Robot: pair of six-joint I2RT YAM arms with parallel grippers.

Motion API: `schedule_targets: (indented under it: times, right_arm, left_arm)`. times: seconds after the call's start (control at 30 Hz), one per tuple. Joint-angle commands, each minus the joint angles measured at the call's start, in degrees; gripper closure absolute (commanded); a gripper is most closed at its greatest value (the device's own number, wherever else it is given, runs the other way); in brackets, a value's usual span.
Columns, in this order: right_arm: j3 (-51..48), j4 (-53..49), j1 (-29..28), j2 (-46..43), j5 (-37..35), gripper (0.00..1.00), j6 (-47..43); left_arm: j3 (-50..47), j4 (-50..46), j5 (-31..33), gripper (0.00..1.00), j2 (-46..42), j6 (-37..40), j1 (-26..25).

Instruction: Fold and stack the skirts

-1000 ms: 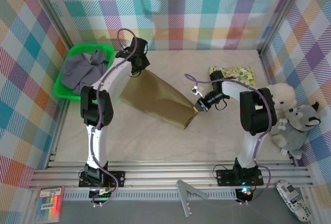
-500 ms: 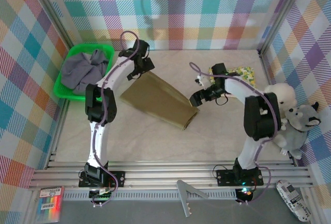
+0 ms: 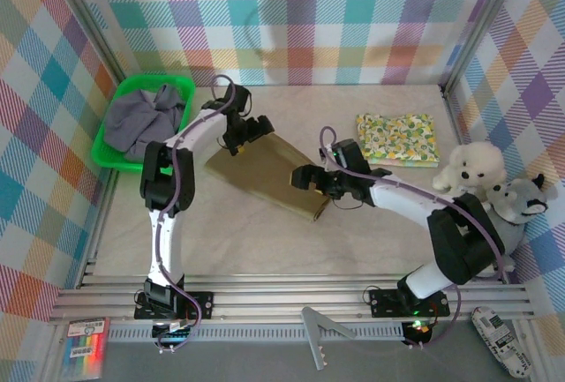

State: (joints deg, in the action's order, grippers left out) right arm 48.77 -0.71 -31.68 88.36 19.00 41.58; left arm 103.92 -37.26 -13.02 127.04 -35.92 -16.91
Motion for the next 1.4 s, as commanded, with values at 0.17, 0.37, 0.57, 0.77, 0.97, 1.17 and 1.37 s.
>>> schedule_targets:
  times: [0.17, 0.37, 0.57, 0.77, 0.97, 1.17, 1.37]
  right_arm:
    - [5.4, -7.6, 0.5, 12.5, 1.0, 0.01, 8.9]
    - [10.6, -20.9, 5.1, 17.5, -3.3, 0.01, -0.1]
    - [21.0, -29.3, 10.8, 21.4, -5.3, 0.01, -13.2]
    - [24.5, -27.3, 8.1, 14.6, 3.5, 0.01, -8.1]
    - [21.9, -15.9, 0.4, 14.9, 5.4, 0.01, 3.5]
    - [20.4, -10.5, -0.6, 19.4, 5.5, 0.01, 9.9]
    - [14.6, -14.9, 1.4, 18.1, 2.6, 0.01, 8.0]
  left_arm:
    - [-6.5, 2.7, -2.1, 0.00, 1.4, -0.9, 0.9]
    - [-15.3, 3.8, 2.8, 0.00, -3.9, -6.4, 0.8]
    - [-17.4, 2.9, 7.5, 0.00, -12.9, -8.5, 0.4]
    - [-21.0, -0.1, 9.5, 0.00, -22.9, -9.1, -0.6]
    - [-26.6, 7.2, -5.5, 0.00, -23.6, -15.3, -0.9]
    - [-22.7, 7.8, -3.7, 0.00, -16.1, -15.8, -1.0]
    - [-24.7, 8.5, -1.8, 0.00, -8.8, -14.7, 0.6]
